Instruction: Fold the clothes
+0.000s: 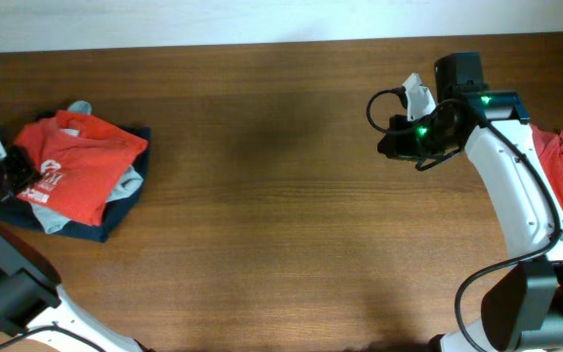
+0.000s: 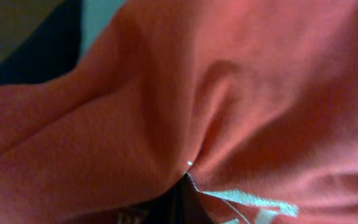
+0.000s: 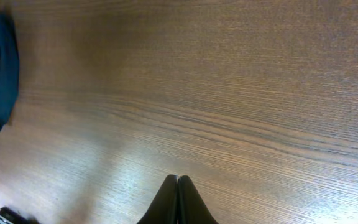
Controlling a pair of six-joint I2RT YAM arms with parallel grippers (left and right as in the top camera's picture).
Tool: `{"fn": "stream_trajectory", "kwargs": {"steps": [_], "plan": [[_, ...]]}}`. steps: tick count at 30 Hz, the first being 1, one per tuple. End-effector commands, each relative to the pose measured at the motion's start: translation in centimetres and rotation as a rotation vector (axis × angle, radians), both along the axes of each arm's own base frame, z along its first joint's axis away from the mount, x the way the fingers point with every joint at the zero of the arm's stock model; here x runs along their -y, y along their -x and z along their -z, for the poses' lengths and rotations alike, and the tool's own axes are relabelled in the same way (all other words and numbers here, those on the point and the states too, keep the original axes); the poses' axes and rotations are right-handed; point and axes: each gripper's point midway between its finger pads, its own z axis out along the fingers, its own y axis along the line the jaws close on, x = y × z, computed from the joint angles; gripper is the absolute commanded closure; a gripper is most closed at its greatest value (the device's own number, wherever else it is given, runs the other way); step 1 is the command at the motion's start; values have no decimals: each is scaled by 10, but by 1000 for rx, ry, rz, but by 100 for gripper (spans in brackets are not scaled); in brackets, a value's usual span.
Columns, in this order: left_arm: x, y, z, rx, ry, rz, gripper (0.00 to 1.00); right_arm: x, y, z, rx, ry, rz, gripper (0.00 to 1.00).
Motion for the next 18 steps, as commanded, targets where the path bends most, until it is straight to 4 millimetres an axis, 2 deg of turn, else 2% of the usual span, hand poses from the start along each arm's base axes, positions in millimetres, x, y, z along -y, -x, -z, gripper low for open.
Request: {"fn": "stream_trajectory", "kwargs": {"steps": [1,5,9,13,16,18], "plan": [[-10,12,23,-61,12,-41,99,-4,0,-4,-7,-22,19,96],[-1,1,7,11,61,-20,100,-4,1,-4,-12,-26,17,96],[7,-2,-38,78,63,-5,94,-4,2,-3,-13,-24,14,96],[30,6,-116,175,1,106,94,-4,-2,-16,23,-23,7,96],[55,14,-186,279,-121,210,92,-4,-8,-50,115,-22,-3,96],[80,24,-231,353,-218,298,87,-4,-8,-85,209,-17,-18,96]]}}
